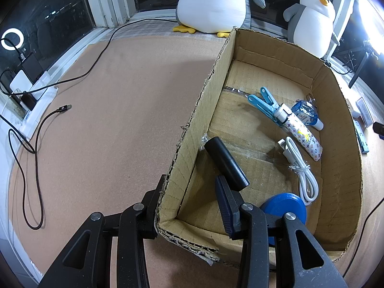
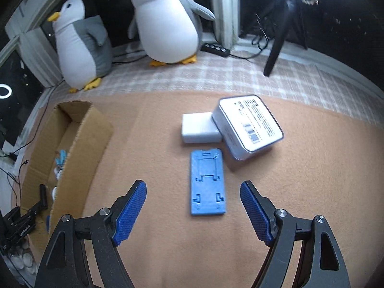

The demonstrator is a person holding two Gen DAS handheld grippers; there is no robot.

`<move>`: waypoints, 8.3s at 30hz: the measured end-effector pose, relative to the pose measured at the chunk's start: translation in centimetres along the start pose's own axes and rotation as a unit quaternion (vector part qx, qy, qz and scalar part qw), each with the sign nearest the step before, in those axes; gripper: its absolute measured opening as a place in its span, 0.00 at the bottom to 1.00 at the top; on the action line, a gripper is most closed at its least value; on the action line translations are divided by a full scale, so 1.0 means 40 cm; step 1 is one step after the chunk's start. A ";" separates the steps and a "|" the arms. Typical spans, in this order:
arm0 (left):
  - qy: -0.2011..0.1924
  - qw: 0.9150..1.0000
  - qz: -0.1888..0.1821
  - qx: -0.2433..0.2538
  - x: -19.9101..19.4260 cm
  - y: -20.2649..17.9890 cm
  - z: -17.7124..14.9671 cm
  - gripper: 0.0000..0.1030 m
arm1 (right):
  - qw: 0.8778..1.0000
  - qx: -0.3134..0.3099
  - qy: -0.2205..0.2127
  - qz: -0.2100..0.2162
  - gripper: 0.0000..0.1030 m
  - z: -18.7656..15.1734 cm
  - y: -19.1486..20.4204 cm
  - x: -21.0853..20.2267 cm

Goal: Organize rigid objects
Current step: 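Move the right tool toward the blue phone stand, then close the right tool on the blue phone stand, then carry the phone stand into the box and open the right tool, then move the right tool to the white boxed power bank and grasp it, then carry the power bank into the box and open the right tool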

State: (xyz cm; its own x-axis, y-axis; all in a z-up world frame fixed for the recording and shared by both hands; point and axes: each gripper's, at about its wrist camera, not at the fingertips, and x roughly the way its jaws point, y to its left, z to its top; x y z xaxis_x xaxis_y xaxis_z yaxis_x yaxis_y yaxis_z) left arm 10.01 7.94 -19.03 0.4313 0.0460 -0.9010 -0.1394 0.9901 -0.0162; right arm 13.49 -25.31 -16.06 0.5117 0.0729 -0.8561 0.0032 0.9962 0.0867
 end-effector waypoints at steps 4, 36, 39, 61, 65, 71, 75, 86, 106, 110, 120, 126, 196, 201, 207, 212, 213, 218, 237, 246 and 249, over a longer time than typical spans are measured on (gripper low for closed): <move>0.000 1.000 0.000 0.001 0.000 0.001 0.000 0.40 | 1.000 0.013 0.018 -0.009 0.75 0.000 -0.024 0.038; 0.000 1.000 0.000 0.000 0.001 0.001 0.001 0.40 | 0.998 -0.015 0.047 -0.029 0.32 -0.046 0.013 0.075; 0.000 1.000 0.000 0.001 0.001 0.001 0.001 0.40 | 0.999 -0.015 0.041 -0.020 0.32 -0.064 0.028 0.060; 0.000 1.000 -0.001 -0.002 0.000 -0.002 0.002 0.40 | 0.987 -0.123 -0.033 0.102 0.32 -0.028 0.356 -0.108; 0.000 1.000 -0.001 -0.001 0.000 -0.003 0.001 0.40 | 0.980 -0.159 -0.029 0.116 0.32 -0.035 0.443 -0.102; 0.000 1.000 -0.001 -0.002 0.000 -0.002 0.001 0.40 | 0.973 -0.196 -0.020 0.120 0.32 -0.048 0.518 -0.070; -0.001 1.000 -0.001 -0.003 0.000 -0.001 0.002 0.40 | 0.972 -0.196 -0.008 0.128 0.32 -0.052 0.539 -0.040; -0.001 1.000 -0.003 -0.004 0.000 0.002 0.002 0.41 | 0.969 -0.205 0.010 0.137 0.32 -0.062 0.584 0.012; -0.002 1.000 -0.002 -0.003 0.000 0.002 0.001 0.41 | 0.971 -0.197 0.016 0.137 0.51 -0.063 0.579 0.027; -0.002 1.000 -0.002 -0.003 0.000 0.003 0.001 0.41 | 0.972 -0.189 0.013 0.136 0.51 -0.059 0.560 0.018; -0.002 1.000 0.000 -0.002 0.001 0.001 0.001 0.41 | 0.982 -0.141 -0.046 0.112 0.51 -0.003 0.408 -0.069; -0.002 1.000 0.002 0.000 0.003 -0.004 0.002 0.41 | 0.991 -0.082 -0.060 0.085 0.51 0.054 0.241 -0.081; -0.004 1.000 0.012 0.006 0.003 -0.012 0.001 0.42 | 0.980 -0.183 0.050 -0.063 0.69 0.098 -0.100 0.103; -0.004 1.000 0.012 0.005 0.003 -0.011 0.001 0.42 | 0.979 -0.184 0.069 -0.052 0.70 0.113 -0.105 0.135; -0.004 1.000 0.012 0.005 0.003 -0.011 0.001 0.42 | 0.982 -0.167 0.080 -0.034 0.70 0.124 -0.121 0.155; -0.004 1.000 0.012 0.005 0.003 -0.010 0.002 0.42 | 0.984 -0.156 0.078 -0.033 0.70 0.124 -0.125 0.158; -0.004 1.000 0.012 0.005 0.003 -0.011 0.002 0.42 | 0.985 -0.151 0.077 -0.032 0.70 0.124 -0.127 0.157; -0.004 1.000 0.011 0.005 0.003 -0.011 0.002 0.42 | 0.987 -0.140 0.073 -0.032 0.69 0.114 -0.131 0.143; -0.006 1.000 0.007 0.002 0.004 -0.007 -0.006 0.42 | 0.998 -0.061 0.002 0.025 0.66 0.000 -0.055 0.021; -0.007 1.000 0.008 0.001 0.001 -0.009 -0.006 0.42 | 0.990 -0.109 -0.061 0.069 0.66 0.032 0.128 -0.097; -0.007 1.000 0.008 0.001 0.001 -0.009 -0.006 0.42 | 0.985 -0.134 -0.069 0.086 0.66 0.046 0.200 -0.108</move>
State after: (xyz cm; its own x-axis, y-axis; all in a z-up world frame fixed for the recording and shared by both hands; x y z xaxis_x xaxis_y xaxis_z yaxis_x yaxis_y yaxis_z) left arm 9.87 7.55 -19.17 0.4414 0.0628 -0.8951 -0.1437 0.9896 -0.0014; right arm 12.87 -17.75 -10.73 0.5970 0.2527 -0.7614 -0.3112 0.9477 0.0706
